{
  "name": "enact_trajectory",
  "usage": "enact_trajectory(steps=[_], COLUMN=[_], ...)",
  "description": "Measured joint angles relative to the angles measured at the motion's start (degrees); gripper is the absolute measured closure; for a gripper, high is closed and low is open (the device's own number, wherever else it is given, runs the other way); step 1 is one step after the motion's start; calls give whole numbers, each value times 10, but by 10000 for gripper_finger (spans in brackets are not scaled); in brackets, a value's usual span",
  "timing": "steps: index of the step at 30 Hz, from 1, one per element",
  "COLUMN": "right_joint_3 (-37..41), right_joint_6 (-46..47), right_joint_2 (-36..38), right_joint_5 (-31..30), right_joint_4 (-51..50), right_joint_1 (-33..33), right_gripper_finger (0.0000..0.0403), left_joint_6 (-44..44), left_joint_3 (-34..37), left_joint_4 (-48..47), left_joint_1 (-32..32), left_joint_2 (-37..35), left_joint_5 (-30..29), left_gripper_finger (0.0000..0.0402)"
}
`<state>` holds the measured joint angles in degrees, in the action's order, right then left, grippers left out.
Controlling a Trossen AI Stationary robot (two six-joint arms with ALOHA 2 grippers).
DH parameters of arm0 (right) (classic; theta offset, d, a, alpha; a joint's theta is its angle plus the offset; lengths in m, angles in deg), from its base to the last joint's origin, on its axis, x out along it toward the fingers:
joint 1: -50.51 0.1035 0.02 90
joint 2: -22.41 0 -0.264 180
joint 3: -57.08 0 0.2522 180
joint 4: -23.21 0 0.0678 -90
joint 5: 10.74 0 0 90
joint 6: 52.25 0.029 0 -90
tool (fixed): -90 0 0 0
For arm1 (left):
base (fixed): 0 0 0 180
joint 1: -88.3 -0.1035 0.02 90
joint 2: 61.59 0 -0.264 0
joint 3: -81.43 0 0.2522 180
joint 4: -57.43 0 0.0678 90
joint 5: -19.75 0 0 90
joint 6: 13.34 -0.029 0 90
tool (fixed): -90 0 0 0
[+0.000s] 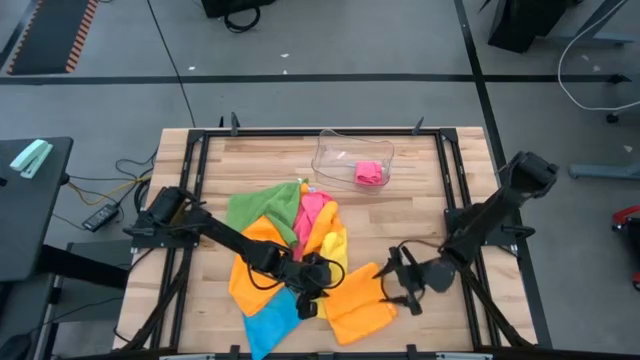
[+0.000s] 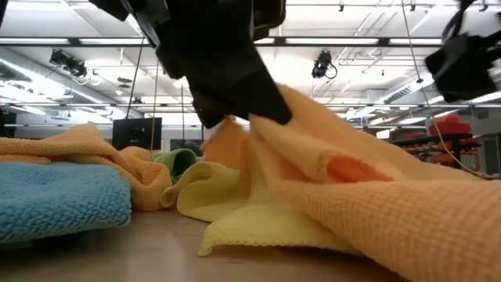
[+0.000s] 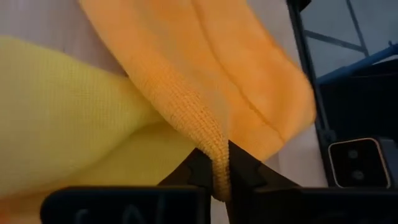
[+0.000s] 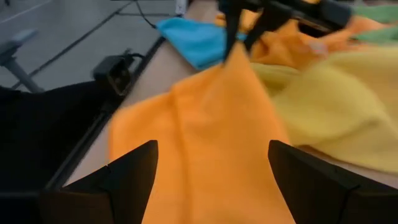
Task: Fold microfiber towels
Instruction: Fold the right orange microfiber cloth
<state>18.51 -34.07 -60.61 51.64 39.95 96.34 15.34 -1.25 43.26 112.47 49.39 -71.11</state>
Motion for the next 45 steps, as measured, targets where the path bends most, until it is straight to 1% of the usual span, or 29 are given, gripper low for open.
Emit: enact_trajectory(steps=[5,9,13,19,24,27,29,32,37,40,45], right_joint_3=[-52,-113,-161,-183,-188,-191,-191,-191,-190,-190,-190], right_joint_6=[-4,-18,-32,13,65,72,74,73,73,74,73], right_joint_2=[-86,-157,-205,-253,-288,-288,-283,-283,-267,-239,-218], right_joint_5=[-35,-36,-36,-21,-10,-6,-2,4,23,26,49], right_joint_4=[13,0,-28,-32,-34,-40,-41,-44,-57,-80,-112], right_joint_1=[28,28,24,11,10,7,7,7,0,-1,-1], right_gripper_finger=[89,89,89,89,89,89,89,89,89,89,89], left_joint_6=[34,37,37,39,67,67,63,44,8,24,52], left_joint_3=[1,1,1,1,1,1,1,1,1,1,1], left_joint_4=[-3,-3,-3,-4,-8,-7,-3,-2,26,44,45], left_joint_1=[1,2,7,26,42,50,53,53,40,29,16], left_joint_2=[0,0,0,0,0,0,0,0,0,-1,-1], left_joint_5=[0,0,0,0,0,-1,-13,-19,-11,9,11], left_gripper_finger=[365,373,381,369,364,362,356,336,285,251,198])
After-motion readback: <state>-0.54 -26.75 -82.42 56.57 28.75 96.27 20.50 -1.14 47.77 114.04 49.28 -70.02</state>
